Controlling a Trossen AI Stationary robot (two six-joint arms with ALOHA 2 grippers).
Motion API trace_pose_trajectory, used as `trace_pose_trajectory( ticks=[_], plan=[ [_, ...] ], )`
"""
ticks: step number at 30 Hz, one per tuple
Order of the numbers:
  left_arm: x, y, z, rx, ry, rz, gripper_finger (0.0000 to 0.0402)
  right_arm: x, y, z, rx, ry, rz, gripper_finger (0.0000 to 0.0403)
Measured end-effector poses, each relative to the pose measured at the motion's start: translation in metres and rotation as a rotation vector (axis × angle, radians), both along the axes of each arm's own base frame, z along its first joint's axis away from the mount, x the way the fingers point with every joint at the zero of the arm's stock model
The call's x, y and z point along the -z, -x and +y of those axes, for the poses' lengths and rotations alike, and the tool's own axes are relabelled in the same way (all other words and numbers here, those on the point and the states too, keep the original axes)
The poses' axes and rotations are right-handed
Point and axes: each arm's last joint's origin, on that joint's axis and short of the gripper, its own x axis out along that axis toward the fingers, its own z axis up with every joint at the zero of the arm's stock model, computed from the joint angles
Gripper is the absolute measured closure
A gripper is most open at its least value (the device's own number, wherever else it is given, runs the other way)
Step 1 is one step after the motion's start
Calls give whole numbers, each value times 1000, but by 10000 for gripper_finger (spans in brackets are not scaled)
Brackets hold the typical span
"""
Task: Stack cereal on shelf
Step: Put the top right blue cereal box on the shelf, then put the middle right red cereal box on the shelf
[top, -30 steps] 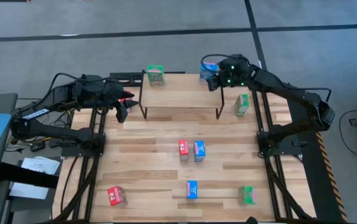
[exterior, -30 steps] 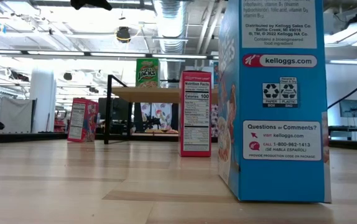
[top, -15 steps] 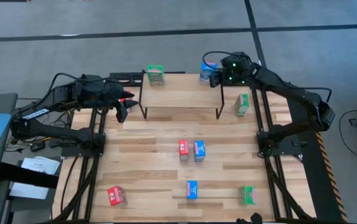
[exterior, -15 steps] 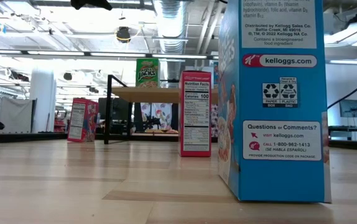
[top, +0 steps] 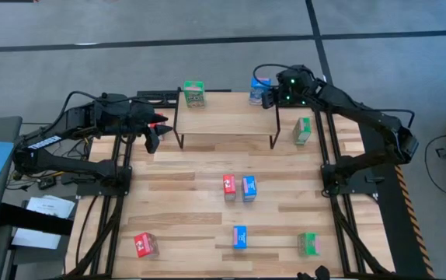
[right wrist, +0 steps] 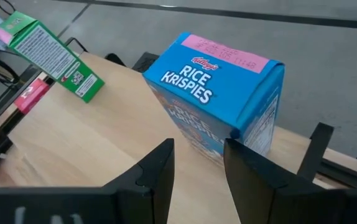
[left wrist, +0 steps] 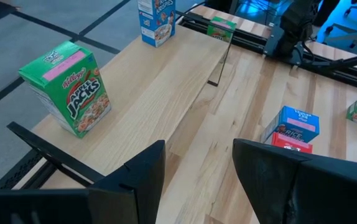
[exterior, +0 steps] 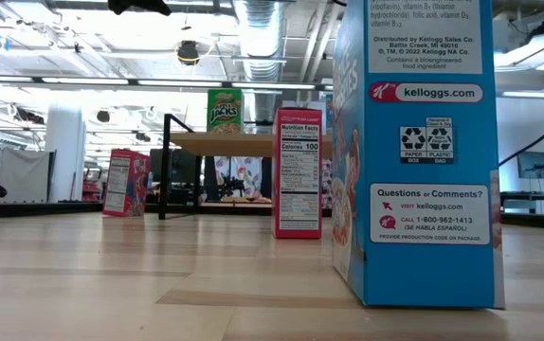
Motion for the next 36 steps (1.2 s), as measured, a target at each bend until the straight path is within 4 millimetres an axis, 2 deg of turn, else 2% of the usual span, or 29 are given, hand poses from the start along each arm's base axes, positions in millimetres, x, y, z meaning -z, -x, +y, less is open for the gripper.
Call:
trace_pose_trajectory(
  ticks=[12, 23, 30, 36],
  plan=[
    [0, 0, 0, 0, 0, 0, 226, 3, 4, 3, -2, -32, 40, 239],
    [0, 0, 0, -8, 14, -6, 226, -10, -4, 41, -149, -72, -28, 239],
    [0, 0, 0, -14, 27, -13, 226, -12, -14, 59, -321, -128, -78, 237],
    [0, 0, 0, -18, 34, -13, 226, -13, -22, 73, -383, -122, -92, 205]
  ],
)
